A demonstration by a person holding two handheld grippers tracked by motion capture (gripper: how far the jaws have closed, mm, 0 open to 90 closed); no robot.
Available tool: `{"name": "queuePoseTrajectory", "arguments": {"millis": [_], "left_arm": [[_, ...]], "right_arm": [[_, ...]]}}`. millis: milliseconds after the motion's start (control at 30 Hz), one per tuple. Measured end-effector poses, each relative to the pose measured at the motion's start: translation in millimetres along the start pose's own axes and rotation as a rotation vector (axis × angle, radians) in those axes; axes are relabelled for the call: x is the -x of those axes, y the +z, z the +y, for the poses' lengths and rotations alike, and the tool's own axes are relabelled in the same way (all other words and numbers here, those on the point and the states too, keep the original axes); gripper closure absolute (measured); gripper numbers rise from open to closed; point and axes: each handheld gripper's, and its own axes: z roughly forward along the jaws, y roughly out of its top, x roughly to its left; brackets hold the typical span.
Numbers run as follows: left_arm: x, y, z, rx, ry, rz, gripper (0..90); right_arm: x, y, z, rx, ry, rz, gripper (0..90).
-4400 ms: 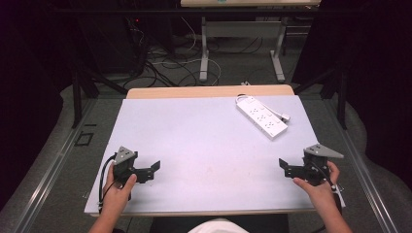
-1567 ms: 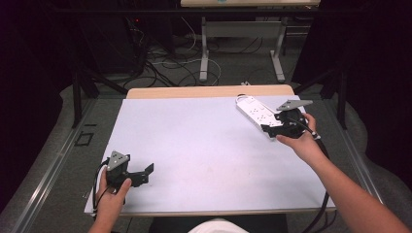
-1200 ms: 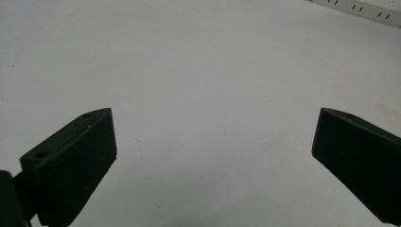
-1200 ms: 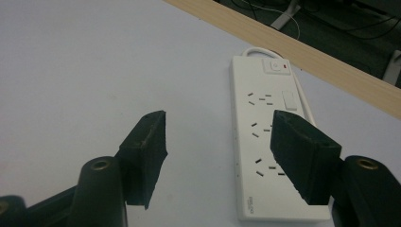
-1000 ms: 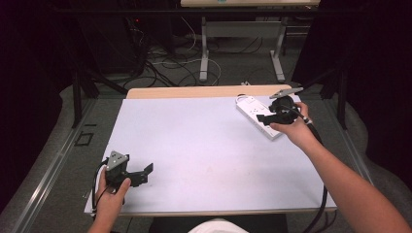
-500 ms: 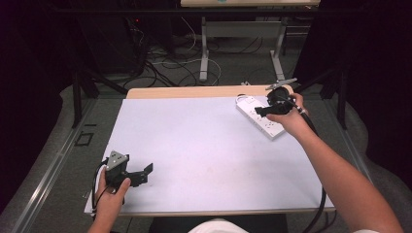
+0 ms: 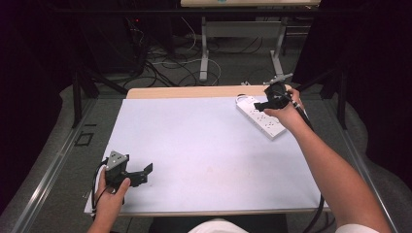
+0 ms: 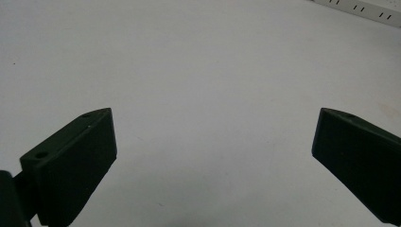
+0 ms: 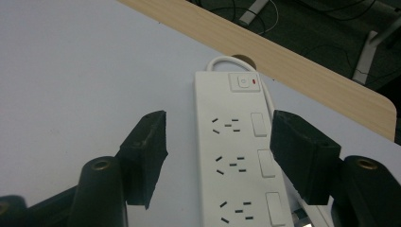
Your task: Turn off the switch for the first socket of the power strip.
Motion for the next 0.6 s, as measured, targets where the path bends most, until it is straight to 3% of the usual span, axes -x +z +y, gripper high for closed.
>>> {"name": "queuePoseTrajectory", "arguments": {"millis": [200, 400, 467, 600], "left_arm": [[-0.2, 0.3, -0.1, -0.001, 0.001, 0.000, 0.6], [-0.8, -0.3, 0.1, -0.007, 0.001, -0.004, 0.6], [-0.8, -0.3, -0.1, -0.009, -0.002, -0.005, 0.6], [-1.3, -0.1, -0.1, -0.010, -0.002, -0.007, 0.6]], "right_arm": [[5.6, 9.0, 2.8, 0.000, 0.063, -0.006, 38.5], [13.6, 16.7, 3.1, -0.001, 0.081, -0.033, 39.4], [14.8, 21.1, 2.7, -0.011, 0.122, -0.042, 40.1], [16.2, 25.6, 2.8, -0.012, 0.122, -0.055, 40.6]]}}
